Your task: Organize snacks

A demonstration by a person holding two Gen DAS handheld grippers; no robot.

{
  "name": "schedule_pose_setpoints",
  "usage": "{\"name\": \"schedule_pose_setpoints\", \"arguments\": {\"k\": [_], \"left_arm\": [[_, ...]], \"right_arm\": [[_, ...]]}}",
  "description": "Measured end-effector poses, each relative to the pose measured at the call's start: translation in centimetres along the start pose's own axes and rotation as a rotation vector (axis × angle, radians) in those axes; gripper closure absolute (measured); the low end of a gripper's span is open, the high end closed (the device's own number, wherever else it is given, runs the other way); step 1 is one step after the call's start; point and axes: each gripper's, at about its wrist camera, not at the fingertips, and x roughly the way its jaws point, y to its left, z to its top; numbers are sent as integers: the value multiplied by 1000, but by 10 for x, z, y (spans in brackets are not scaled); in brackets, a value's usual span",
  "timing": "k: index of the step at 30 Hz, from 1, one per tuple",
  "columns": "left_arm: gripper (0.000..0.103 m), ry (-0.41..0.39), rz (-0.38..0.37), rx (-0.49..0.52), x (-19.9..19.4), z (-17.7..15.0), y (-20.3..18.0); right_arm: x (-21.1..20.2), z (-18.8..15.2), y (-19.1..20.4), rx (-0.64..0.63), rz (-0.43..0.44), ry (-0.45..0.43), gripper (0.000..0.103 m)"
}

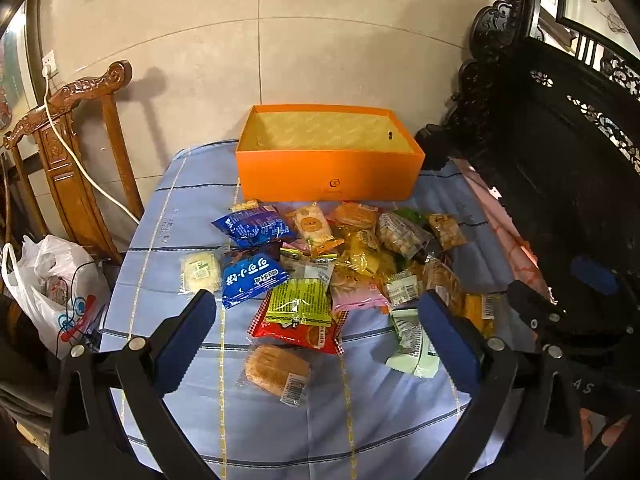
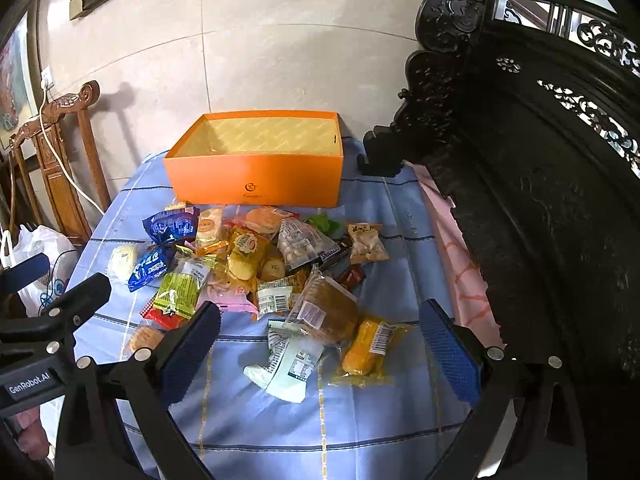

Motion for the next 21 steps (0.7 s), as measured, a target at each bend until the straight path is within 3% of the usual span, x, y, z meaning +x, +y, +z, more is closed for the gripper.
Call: {"name": "schedule_pose_setpoints", "arguments": {"k": [21], "left_arm": [[4, 8, -29, 10, 2, -2, -4]], "right_arm": [[1, 0, -15, 61, -37, 2, 4]]}}
